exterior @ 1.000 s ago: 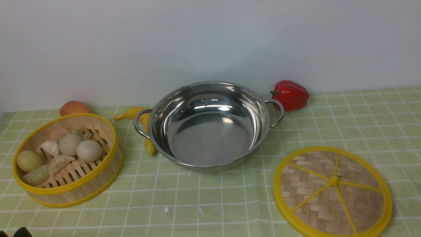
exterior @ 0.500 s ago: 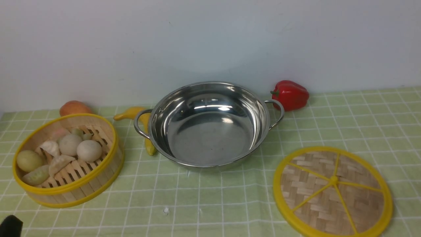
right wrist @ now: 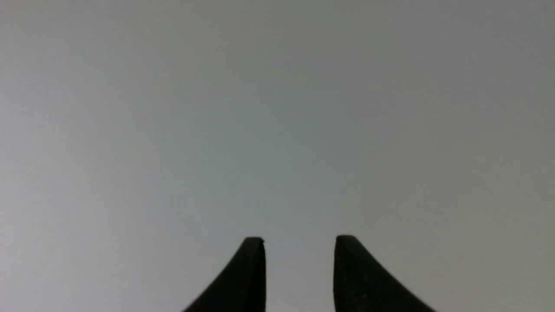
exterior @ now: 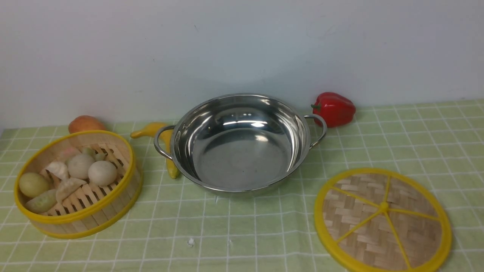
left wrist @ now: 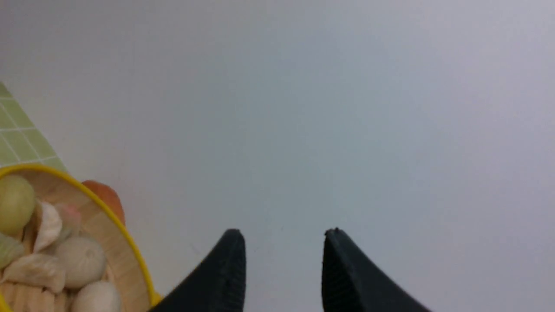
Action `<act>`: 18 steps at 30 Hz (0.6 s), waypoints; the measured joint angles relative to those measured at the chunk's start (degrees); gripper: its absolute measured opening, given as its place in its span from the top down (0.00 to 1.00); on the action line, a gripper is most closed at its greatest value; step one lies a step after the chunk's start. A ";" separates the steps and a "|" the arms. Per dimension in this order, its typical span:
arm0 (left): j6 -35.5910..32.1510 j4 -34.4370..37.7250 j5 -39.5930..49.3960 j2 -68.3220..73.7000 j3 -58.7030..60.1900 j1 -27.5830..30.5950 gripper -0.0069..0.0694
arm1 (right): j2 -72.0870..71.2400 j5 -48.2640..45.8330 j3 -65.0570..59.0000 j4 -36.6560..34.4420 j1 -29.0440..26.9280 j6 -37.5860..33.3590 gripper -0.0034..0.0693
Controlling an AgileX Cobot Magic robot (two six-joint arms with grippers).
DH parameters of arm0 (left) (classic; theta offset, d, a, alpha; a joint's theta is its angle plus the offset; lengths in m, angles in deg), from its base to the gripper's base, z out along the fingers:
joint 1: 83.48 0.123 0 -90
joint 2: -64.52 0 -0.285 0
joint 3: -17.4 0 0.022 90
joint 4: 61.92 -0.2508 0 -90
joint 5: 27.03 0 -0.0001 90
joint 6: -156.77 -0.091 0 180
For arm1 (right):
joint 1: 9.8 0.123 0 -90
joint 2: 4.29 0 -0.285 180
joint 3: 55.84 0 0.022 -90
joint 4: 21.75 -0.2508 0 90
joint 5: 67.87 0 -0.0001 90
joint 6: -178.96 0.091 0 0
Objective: Place the steamer in the pot on the green tablecloth, and put the lid on the steamer.
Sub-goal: 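Grasp the rim of the steamer basket holding the buns with the left gripper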
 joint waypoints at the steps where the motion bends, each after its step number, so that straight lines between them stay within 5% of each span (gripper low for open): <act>1: 0.88 -0.70 -1.55 0.00 -1.23 0.00 0.59 | 0.00 3.84 0.10 0.75 0.00 0.73 0.62; 6: -1.67 -13.68 -5.50 1.28 -11.92 0.00 0.59 | 3.74 10.87 8.27 8.60 0.00 -1.96 0.62; 11: -11.45 -26.61 15.59 16.80 -30.62 0.00 0.59 | 20.09 -11.73 27.55 27.01 0.00 -2.17 0.62; 18: -13.46 -32.21 50.57 43.26 -44.42 0.00 0.59 | 39.53 -45.20 38.25 29.67 2.23 -1.97 0.62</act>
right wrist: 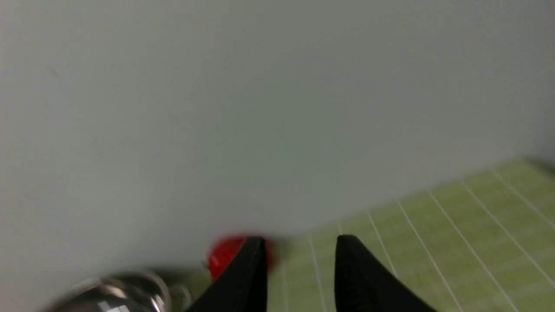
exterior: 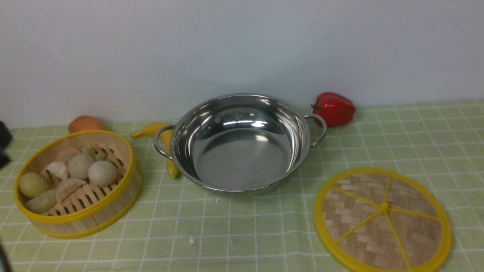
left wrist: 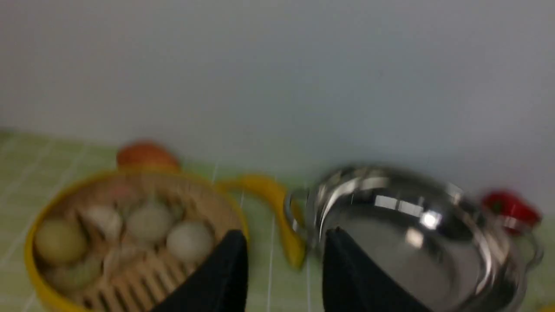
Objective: Place the steamer in the pot on the green tablecloth, and put the lid on the steamer.
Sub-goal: 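Grasp the rim of the steamer basket holding the buns with the left gripper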
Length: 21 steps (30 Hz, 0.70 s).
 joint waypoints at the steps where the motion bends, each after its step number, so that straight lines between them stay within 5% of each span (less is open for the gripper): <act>1: 0.00 -0.37 1.93 2.58 -0.90 0.00 0.59 | 0.92 -1.25 0.09 -0.21 0.37 -0.78 0.62; 6: 3.10 -12.58 21.99 26.10 -16.65 0.13 0.59 | 11.13 -12.08 0.59 -9.88 6.86 -16.94 0.62; 13: 7.72 -18.66 26.88 42.91 -31.46 6.27 0.59 | 16.89 -15.69 0.59 -21.42 10.32 -30.29 0.62; 21: 5.39 -17.55 21.31 53.63 -35.26 15.18 0.59 | 17.86 -15.84 0.59 -24.68 10.40 -37.92 0.62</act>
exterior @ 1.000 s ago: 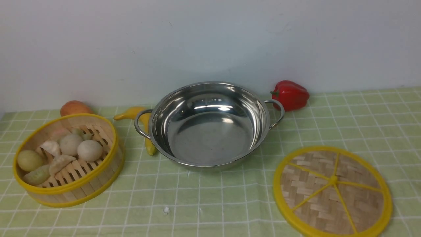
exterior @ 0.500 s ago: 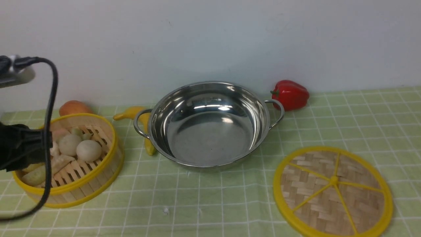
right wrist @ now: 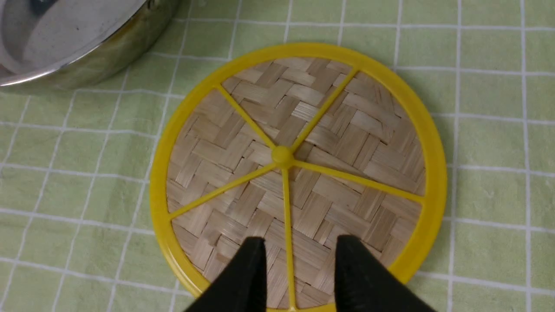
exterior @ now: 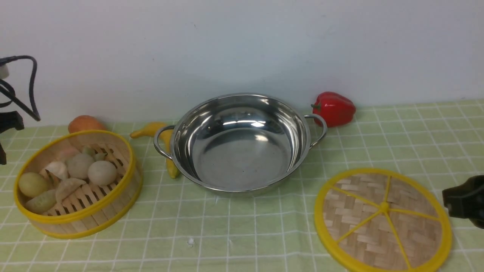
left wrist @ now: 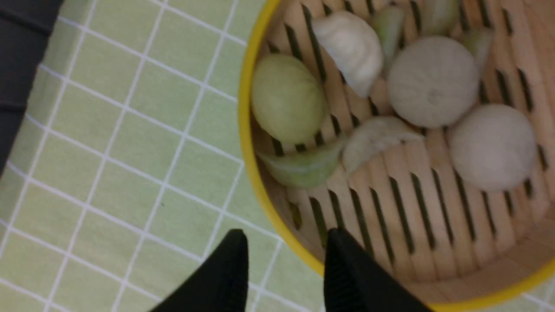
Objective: Place the steamer in the pot on the green tablecloth, and put the lid on the steamer.
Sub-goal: 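Grasp the rim of the steamer basket holding the buns with the left gripper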
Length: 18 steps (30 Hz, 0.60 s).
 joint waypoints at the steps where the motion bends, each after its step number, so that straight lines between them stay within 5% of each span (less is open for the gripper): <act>1: -2.78 -0.55 -1.49 1.51 0.00 0.56 0.59 | 0.00 0.00 0.00 -0.05 0.00 -0.63 0.62; 8: -10.94 -1.24 -3.96 6.47 -0.30 0.74 0.59 | 0.00 0.00 0.00 -1.36 0.00 -1.99 0.62; 18: 2.53 -4.32 1.20 9.99 -0.30 0.74 0.59 | 0.00 0.00 0.00 -1.76 0.00 -2.16 0.62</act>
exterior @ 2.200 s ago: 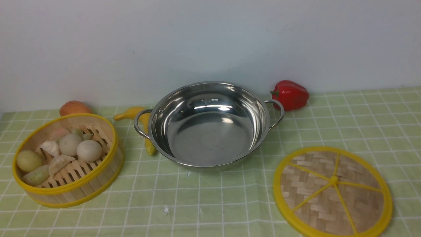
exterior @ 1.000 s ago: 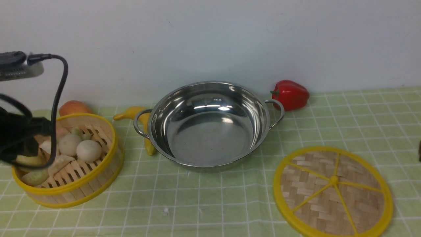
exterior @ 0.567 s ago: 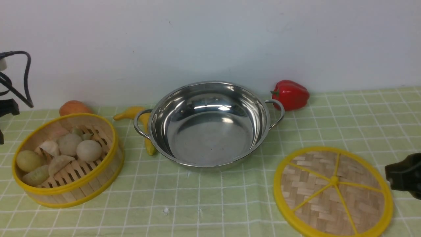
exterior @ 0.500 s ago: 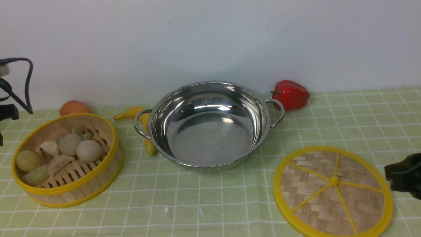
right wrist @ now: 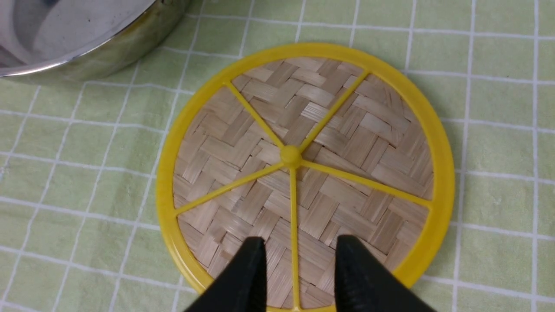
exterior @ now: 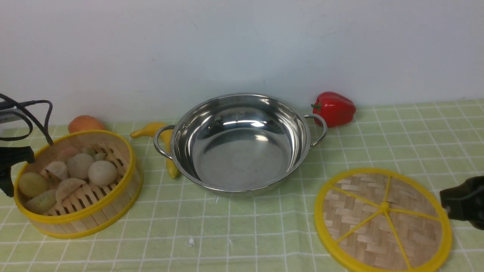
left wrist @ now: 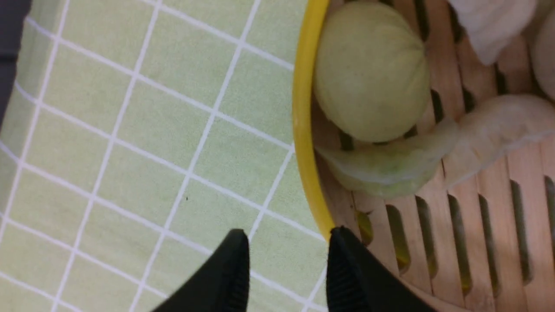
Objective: Place the steamer in the pot on the green tablecloth, and put the lid on the steamer.
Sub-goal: 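Grasp the rim of the steamer basket holding the buns with the left gripper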
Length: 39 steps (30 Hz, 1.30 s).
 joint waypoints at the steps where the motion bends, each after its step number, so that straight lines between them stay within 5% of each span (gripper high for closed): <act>1: 0.61 0.00 -0.29 0.28 0.00 0.00 0.59 | 0.00 0.00 0.00 0.00 0.00 -0.04 0.62; 39: 11.13 -0.78 -3.15 8.84 -0.16 0.00 0.60 | 0.00 0.62 0.00 -0.42 0.00 -0.04 0.62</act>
